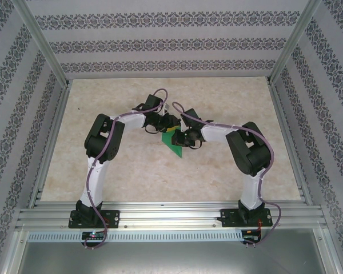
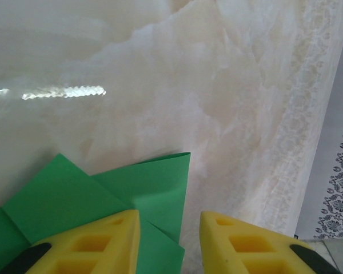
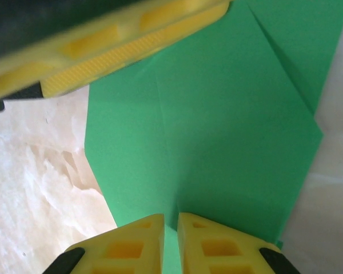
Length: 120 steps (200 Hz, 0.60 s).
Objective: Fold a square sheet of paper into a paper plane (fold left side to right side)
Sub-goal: Fourth fold the wing at the center of the table.
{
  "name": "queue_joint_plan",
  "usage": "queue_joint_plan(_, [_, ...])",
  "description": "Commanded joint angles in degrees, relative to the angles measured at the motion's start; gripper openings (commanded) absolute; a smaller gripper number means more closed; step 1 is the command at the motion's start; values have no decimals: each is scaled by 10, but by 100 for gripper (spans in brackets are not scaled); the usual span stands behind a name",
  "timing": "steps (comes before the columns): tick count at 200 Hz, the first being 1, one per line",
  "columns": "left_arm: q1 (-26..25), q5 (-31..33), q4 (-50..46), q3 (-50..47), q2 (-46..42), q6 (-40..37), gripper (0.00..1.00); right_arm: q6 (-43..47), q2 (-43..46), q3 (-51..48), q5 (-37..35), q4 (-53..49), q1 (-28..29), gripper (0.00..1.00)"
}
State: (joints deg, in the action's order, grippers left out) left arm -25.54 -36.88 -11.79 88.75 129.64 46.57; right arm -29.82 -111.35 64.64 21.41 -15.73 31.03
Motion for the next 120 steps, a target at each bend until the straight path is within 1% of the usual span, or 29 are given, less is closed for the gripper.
queue_joint_plan(1, [4,41,-41,-17,23,-11,35,33,11,-38,-10,-106,9,16])
queue_joint_plan(58, [6,45,-47,-16,25,-15,35,49,39,-67,0,-123,21,16])
queue_joint_plan(120, [6,45,-49,-15,25,-16,35,66,59,-91,-23,-151,28,14])
